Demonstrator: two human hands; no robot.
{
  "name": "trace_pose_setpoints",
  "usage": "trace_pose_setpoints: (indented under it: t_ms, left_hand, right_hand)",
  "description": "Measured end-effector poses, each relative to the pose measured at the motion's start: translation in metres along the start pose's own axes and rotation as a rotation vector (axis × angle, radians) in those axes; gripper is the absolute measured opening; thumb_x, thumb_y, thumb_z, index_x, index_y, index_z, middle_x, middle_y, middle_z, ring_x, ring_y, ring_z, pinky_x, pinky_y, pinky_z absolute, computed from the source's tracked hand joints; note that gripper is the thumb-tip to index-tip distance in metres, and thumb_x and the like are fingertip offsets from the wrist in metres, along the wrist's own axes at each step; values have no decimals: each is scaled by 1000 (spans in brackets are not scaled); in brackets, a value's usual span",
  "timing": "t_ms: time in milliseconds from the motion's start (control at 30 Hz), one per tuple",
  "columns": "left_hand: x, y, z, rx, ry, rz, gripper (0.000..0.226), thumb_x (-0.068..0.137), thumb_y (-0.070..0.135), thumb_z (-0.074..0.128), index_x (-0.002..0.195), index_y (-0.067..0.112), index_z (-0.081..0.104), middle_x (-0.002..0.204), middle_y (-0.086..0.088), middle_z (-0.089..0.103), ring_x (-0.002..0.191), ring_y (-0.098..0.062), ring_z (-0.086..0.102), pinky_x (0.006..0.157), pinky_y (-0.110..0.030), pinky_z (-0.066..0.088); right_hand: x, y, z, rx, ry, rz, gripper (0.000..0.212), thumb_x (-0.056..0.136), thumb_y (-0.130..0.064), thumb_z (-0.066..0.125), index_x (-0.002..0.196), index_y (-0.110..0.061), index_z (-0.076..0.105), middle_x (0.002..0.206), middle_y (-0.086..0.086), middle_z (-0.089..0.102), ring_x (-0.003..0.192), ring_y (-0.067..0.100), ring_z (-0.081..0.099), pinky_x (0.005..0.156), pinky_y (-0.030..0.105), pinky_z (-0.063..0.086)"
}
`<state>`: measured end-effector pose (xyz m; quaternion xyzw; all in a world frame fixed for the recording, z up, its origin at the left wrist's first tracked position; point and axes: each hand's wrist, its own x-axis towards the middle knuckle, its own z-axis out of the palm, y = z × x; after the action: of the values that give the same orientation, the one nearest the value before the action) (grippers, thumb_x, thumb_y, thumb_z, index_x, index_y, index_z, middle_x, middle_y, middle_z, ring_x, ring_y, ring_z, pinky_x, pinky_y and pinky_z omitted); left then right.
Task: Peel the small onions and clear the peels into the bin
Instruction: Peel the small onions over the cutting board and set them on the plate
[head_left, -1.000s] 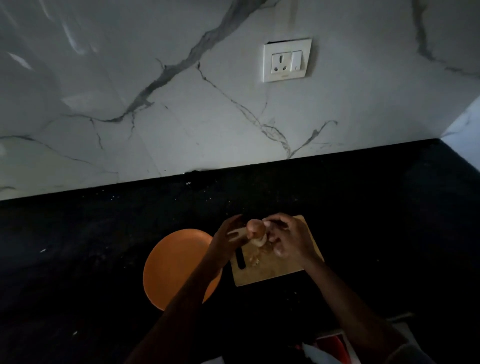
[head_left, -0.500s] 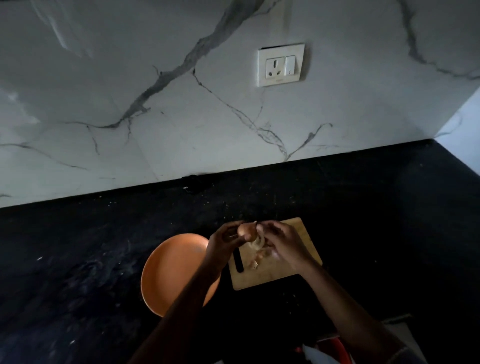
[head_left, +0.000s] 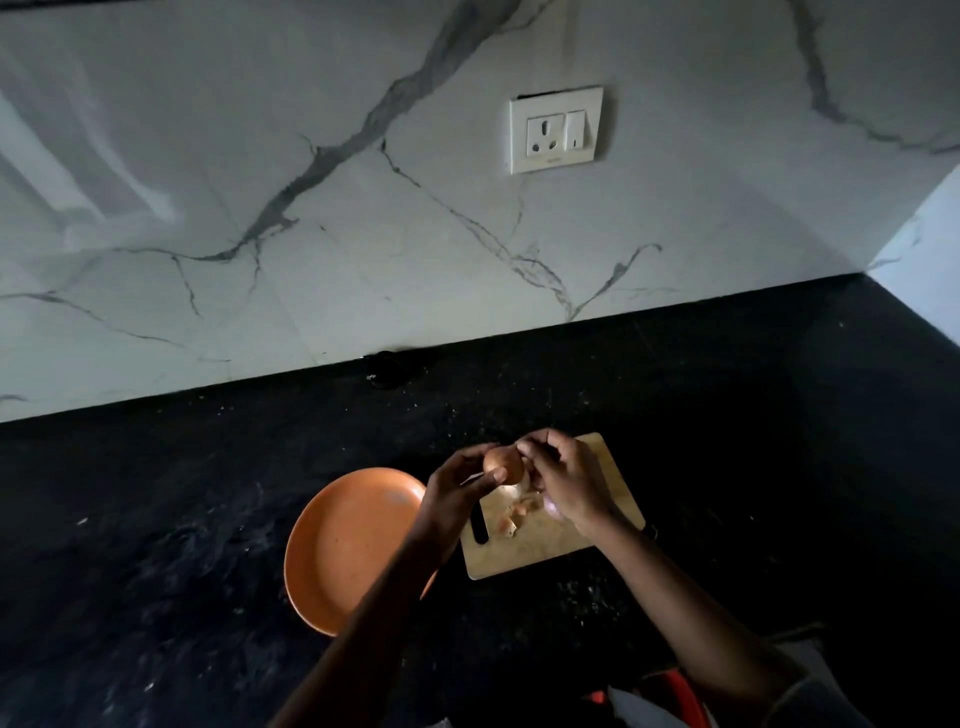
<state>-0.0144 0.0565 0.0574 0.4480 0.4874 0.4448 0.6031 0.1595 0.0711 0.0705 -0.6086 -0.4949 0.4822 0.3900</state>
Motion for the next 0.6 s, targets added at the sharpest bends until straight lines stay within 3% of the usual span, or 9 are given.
trace_pose_setpoints:
  t_ms: [200,300,367,467,533,600]
  left_hand:
    - [-3,-1,-8,9,-87,-26,48,91,33,68,134,13,58,129,-7,66,122,-24,61,89,-32,55]
    - [-7,3,-8,1,-114,-28,63,86,49,72,134,11,58,131,-9,65,126,-27,59,102,-39,49]
    - [-8,6,-9,20,-117,-26,63,85,53,71,133,13,59,131,-9,65,126,-26,59,107,-42,46]
    - [-8,5,-12,34,-119,-39,47,95,40,64,133,13,59,131,-10,65,126,-26,59,108,-42,45]
    - [-8,4,-15,59,-127,-52,36,101,28,57,135,14,58,132,-8,65,126,-24,59,107,-39,46]
    - [-8,7,-15,82,-141,-74,34,103,27,53,136,19,58,132,-4,65,127,-20,59,105,-38,47]
  right_hand:
    - [-5,-2,-3,-29,-46,-24,11,97,-39,62,93,-32,69,87,1,73,67,15,72,57,36,58]
    - [-8,-7,-6,-15,-60,-15,12,99,-36,59,99,-28,68,86,-2,72,63,4,68,50,22,52]
    - [-8,-7,-8,-8,-109,-19,13,99,-35,61,103,-26,69,86,-4,71,61,1,68,49,19,51]
    - [-8,-6,-9,-56,-166,-52,12,89,-38,74,100,-36,71,96,-2,75,80,13,74,65,38,62]
    - [-8,-9,-10,-69,-155,-51,11,88,-28,76,97,-32,72,92,-3,73,72,8,73,59,32,59]
    - [-10,-11,-11,-19,-156,-36,10,89,-16,74,98,-16,71,81,1,68,52,0,64,43,18,48]
